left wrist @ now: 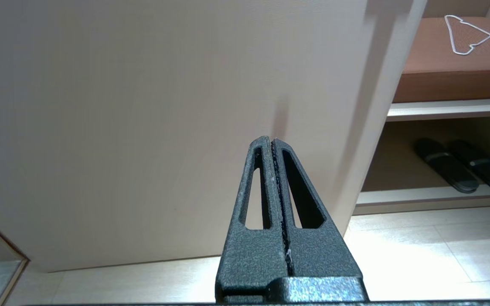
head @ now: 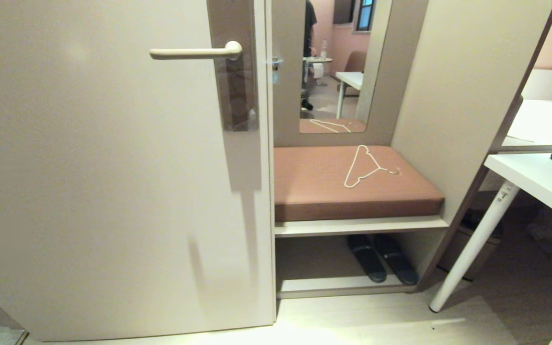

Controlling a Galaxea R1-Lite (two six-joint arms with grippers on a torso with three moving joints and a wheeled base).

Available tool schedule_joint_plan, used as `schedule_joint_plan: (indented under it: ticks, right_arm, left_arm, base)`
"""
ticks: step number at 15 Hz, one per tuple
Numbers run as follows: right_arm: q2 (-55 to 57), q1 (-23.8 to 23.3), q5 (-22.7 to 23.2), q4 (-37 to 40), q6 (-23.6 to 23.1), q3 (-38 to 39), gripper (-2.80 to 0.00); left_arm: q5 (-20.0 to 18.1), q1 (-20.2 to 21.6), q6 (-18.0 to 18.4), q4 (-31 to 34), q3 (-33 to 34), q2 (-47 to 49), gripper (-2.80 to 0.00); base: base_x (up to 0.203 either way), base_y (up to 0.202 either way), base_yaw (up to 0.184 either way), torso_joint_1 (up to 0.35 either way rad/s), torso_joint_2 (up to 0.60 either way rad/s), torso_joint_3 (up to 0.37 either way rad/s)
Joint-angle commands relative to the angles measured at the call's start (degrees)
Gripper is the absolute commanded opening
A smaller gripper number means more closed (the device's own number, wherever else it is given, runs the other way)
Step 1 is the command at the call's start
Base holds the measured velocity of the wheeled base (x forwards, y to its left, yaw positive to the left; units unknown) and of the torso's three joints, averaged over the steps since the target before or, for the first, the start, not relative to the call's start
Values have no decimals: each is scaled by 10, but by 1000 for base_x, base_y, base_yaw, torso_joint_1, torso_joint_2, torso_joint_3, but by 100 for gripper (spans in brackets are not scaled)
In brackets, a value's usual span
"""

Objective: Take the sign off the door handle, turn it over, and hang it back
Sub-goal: Hand it to the other hand

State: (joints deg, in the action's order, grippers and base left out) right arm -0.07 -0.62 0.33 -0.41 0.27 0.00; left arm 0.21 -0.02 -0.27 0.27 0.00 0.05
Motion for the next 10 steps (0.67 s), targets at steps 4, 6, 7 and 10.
schedule_joint_plan:
  ticks: [4,6,7,10]
  right_arm:
    - [1,0,0,0,0,0,-280]
    - [1,0,0,0,0,0,-280]
    - [1,0,0,0,0,0,-280]
    - [1,0,0,0,0,0,-280]
  left_arm:
    - [0,0,0,0,0,0,-280]
    - [0,0,0,0,0,0,-280]
    - [1,0,0,0,0,0,-280]
    - [1,0,0,0,0,0,-280]
  base:
    - [0,0,0,0,0,0]
    - [0,0,0,0,0,0]
    - [0,0,0,0,0,0]
    - [0,0,0,0,0,0]
